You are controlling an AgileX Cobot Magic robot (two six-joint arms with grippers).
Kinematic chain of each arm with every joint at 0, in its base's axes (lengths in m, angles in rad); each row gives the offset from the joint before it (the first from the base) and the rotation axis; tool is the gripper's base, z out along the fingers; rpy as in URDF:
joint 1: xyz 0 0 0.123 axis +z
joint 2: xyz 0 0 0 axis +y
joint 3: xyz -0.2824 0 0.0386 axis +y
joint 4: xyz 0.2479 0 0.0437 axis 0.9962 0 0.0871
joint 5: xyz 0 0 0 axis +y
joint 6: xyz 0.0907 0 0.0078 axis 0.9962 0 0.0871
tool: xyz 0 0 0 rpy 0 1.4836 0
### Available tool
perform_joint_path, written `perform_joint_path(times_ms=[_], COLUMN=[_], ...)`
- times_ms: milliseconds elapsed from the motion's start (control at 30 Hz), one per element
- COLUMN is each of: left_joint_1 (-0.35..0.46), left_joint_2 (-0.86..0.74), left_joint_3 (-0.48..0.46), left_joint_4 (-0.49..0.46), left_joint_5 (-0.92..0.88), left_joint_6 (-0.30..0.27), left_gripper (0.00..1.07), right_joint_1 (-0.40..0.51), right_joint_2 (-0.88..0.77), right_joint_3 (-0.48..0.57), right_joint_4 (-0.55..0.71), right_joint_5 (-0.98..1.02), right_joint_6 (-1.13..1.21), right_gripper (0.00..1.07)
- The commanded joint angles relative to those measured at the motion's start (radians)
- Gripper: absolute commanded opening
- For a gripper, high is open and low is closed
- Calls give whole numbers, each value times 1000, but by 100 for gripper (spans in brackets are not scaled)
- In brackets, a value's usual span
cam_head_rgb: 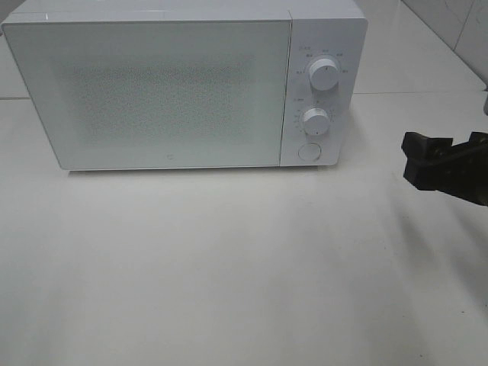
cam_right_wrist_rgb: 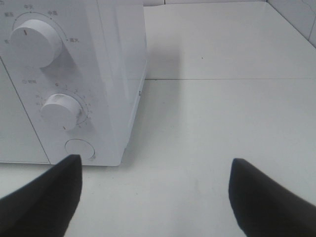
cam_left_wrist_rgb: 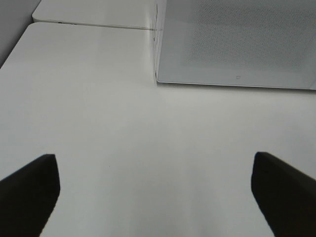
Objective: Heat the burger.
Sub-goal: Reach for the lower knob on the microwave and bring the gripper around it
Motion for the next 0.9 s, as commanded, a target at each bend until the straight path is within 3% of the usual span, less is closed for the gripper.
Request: perform_joint_path(times_ms=[33,100,367,567,900], left_joint_1=[3,3,3,3,3], left_joint_2=[-25,-25,-25,-25,-25], left_joint_3=[3,3,3,3,3], left_joint_4=[-2,-2,-2,-2,-2], left_joint_5=[-10,-10,-10,-10,-10], left_joint_6=[-2,-2,-2,-2,-2], left_gripper=[98,98,98,98,98], right_joint_1=[61,146,322,398,451], right_joint_2=[22,55,121,171,248], right_joint_3=[2,1,-25,-94,-192], right_joint_4=[96,207,492,533,610], right_joint_5=[-70,-132,-222,-228,-224], right_joint_6=[-55,-79,-107,-187,-199], right_gripper=[76,76,76,76,76])
